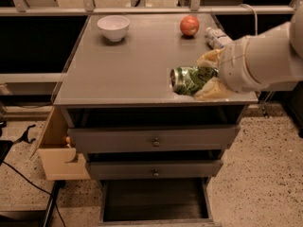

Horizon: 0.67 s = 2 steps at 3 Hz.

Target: Place green can into bottom drawer

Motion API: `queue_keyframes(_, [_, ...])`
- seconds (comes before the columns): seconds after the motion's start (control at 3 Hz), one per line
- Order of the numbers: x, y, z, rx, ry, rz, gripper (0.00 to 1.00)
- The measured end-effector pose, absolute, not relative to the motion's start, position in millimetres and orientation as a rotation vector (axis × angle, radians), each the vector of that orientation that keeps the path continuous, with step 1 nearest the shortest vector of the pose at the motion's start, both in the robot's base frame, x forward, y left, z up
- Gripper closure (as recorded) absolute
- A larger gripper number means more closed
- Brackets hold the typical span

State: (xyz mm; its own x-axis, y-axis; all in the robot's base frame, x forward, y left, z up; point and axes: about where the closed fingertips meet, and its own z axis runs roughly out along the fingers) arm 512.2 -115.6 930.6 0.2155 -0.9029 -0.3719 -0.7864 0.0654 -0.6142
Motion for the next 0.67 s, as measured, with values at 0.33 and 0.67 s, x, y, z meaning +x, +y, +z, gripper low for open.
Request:
queue_keyframes(0.33, [468, -106, 921, -1.725, 1.571, -0.159, 1.00])
queue_keyframes(0.67, [436, -98, 915, -1.688, 1.523, -0.174, 1.00])
